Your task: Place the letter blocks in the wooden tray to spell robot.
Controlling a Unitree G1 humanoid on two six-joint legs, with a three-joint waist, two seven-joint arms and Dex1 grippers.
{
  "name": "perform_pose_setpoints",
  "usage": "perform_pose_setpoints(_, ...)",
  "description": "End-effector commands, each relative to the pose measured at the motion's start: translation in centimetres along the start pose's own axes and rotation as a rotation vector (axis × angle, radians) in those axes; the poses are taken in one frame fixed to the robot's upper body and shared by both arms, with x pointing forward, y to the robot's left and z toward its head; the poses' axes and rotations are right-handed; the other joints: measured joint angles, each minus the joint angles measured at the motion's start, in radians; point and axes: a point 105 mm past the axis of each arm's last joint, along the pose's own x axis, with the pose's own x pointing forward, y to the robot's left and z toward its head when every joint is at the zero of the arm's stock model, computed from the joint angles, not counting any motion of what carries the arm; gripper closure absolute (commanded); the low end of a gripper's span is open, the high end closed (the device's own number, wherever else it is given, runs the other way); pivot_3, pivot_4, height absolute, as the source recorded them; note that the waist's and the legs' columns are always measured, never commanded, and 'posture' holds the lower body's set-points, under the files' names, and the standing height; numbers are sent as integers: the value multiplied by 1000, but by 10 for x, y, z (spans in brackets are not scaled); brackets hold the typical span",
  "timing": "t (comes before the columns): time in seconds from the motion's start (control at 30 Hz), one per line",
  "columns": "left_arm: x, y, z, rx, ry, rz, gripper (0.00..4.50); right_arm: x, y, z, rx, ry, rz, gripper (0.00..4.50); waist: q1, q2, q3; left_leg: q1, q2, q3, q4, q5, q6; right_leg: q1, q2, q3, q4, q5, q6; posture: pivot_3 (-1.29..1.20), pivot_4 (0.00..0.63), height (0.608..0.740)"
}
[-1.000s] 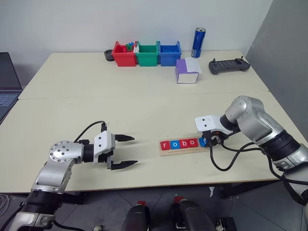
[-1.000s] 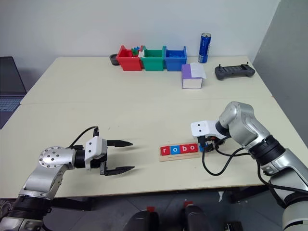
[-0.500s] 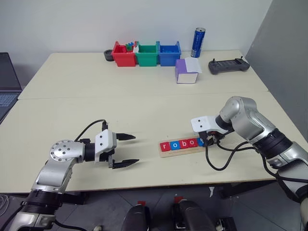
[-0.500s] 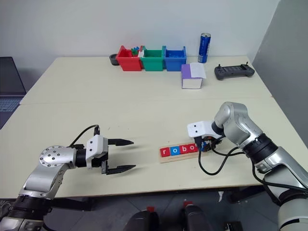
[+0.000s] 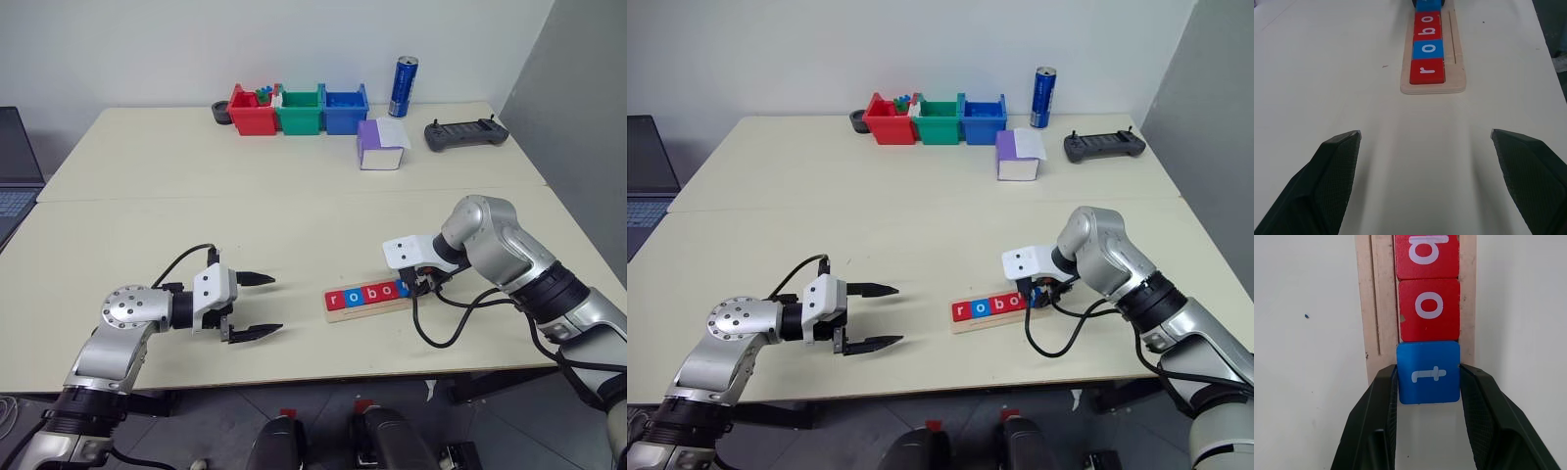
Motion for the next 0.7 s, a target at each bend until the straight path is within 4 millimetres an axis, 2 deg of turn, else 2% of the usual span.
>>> perform_pose_setpoints(0.03, -2, 5, 6, 34, -17, 13, 0, -8, 0, 7, -23, -8, -11, 3047, 0, 0, 0, 0, 0, 0, 0, 0, 0, 0, 0, 0, 0, 0, 0, 0, 150, 740)
perform_pose_setpoints(0.37, -4, 4, 0, 33, -13, 15, 0, -4, 3, 7, -12, -19, 10, 3047, 0, 0, 0, 0, 0, 0, 0, 0, 0, 0, 0, 0, 0, 0, 0, 0, 150, 740)
perform_pose_setpoints(0.7, -3, 4, 3, 35, -15, 13, 0, -6, 0, 3, 7, -28, 18, 3047, 0, 0, 0, 0, 0, 0, 0, 0, 0, 0, 0, 0, 0, 0, 0, 0, 150, 740)
